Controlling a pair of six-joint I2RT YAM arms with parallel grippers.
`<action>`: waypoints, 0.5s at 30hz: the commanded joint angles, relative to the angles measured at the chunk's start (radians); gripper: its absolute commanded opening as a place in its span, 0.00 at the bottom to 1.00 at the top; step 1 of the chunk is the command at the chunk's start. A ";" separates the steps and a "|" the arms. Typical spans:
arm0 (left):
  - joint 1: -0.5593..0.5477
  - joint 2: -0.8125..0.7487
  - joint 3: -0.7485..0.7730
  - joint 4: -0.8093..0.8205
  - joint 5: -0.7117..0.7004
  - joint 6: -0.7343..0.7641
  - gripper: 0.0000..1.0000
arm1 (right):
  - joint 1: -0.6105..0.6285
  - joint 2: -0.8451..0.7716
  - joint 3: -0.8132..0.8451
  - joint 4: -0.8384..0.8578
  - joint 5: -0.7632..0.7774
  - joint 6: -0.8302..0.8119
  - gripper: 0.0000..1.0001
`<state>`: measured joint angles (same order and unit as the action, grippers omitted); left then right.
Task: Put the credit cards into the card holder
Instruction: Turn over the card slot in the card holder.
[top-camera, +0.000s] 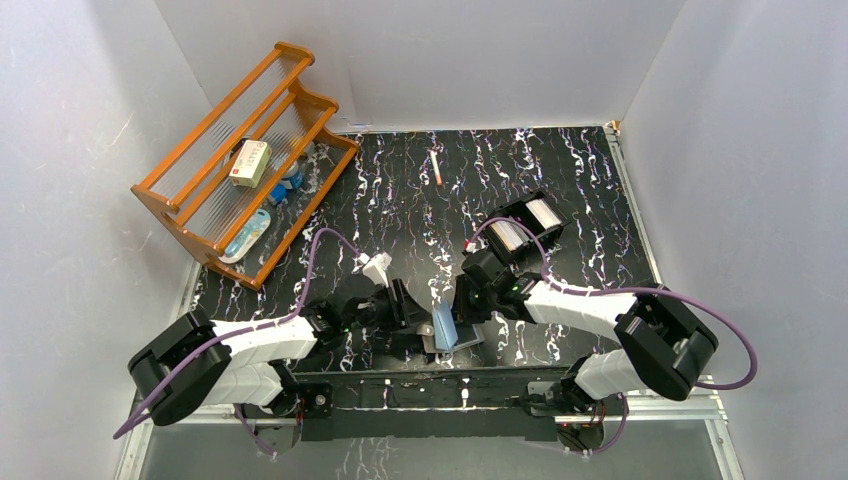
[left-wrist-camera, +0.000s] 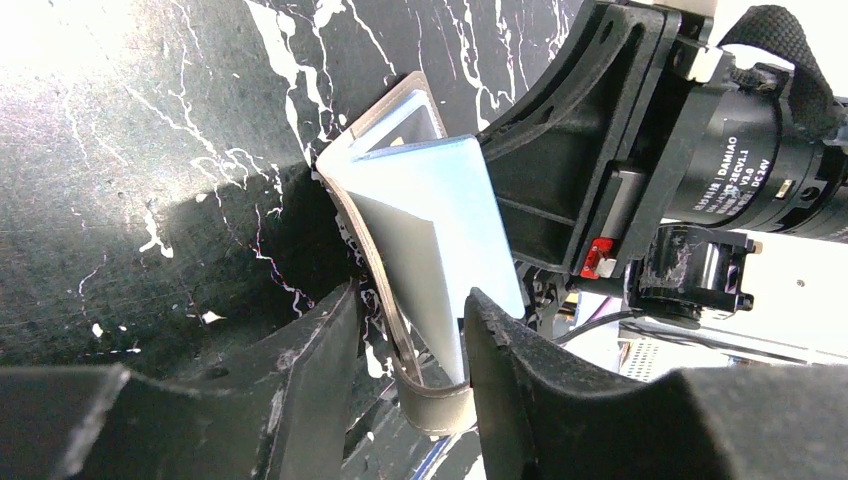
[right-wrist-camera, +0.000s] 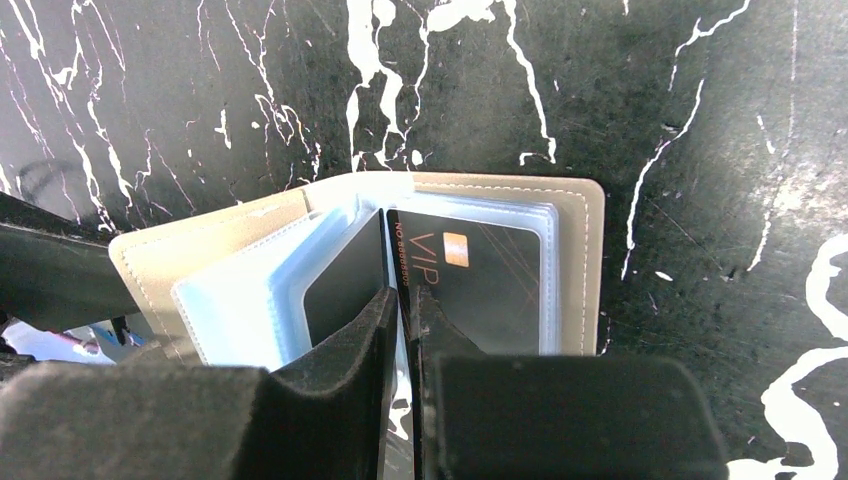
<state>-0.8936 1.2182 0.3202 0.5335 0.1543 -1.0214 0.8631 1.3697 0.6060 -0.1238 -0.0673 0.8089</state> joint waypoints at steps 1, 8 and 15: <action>0.002 -0.022 0.011 -0.003 -0.002 0.020 0.41 | 0.013 -0.047 0.040 -0.034 -0.005 0.005 0.18; 0.002 -0.020 0.018 -0.005 0.002 0.022 0.47 | 0.020 -0.085 0.069 -0.030 -0.022 0.013 0.18; 0.001 -0.015 0.020 -0.006 0.005 0.023 0.46 | 0.045 -0.044 0.065 0.020 -0.049 0.033 0.18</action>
<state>-0.8936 1.2175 0.3202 0.5220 0.1555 -1.0203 0.8921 1.3102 0.6403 -0.1513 -0.0963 0.8211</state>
